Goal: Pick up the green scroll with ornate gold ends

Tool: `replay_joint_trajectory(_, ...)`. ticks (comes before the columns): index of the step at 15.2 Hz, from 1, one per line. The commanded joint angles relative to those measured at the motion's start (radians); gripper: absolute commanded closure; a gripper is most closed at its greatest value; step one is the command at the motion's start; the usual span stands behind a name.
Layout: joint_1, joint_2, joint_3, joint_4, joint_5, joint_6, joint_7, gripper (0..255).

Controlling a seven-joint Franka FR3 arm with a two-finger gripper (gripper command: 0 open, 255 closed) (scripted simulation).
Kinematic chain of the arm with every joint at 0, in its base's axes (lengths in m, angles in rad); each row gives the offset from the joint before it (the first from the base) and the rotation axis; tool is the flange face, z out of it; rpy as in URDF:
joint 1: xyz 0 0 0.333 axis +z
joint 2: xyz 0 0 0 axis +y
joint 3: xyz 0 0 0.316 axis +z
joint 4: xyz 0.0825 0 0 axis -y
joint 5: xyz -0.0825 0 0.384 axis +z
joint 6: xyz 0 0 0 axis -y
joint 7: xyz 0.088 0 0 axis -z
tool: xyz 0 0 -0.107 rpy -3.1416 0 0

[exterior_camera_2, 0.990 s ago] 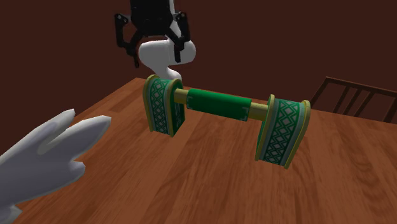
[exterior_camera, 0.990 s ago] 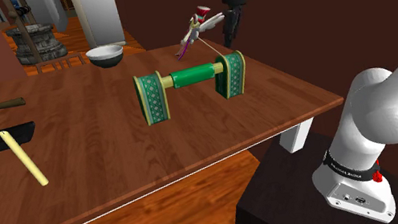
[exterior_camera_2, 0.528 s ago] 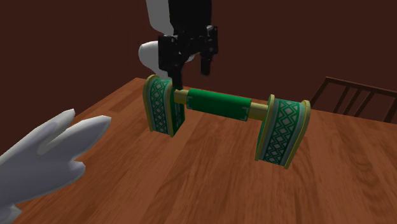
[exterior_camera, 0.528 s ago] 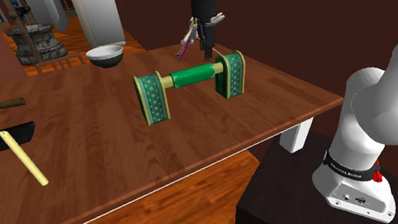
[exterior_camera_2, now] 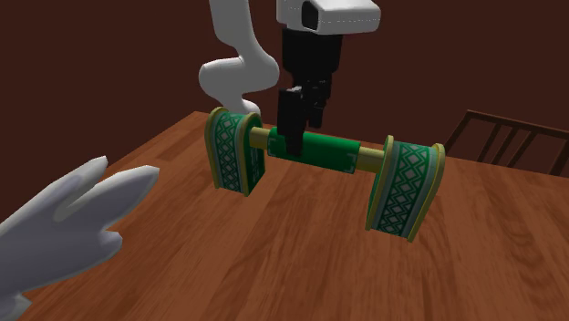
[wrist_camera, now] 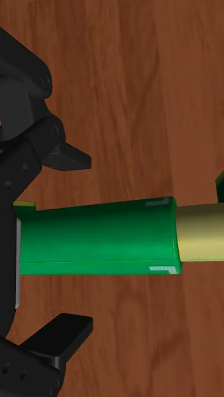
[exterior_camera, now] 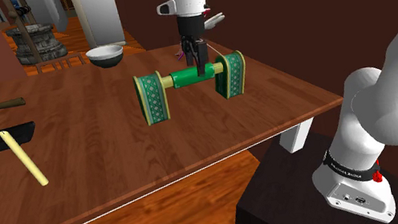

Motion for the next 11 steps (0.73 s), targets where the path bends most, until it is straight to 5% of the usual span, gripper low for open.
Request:
replay_joint_trajectory(1,0.000,0.000,-0.001,-0.026,0.000,0.026,-0.003,0)
replay_joint_trajectory(4,0.000,0.002,-0.001,-0.045,0.000,0.047,-0.002,0)
replay_joint_trajectory(5,-0.001,0.003,-0.001,-0.044,0.000,0.047,-0.003,255)
replay_joint_trajectory(11,0.000,0.003,-0.001,-0.043,0.000,0.047,-0.003,255)
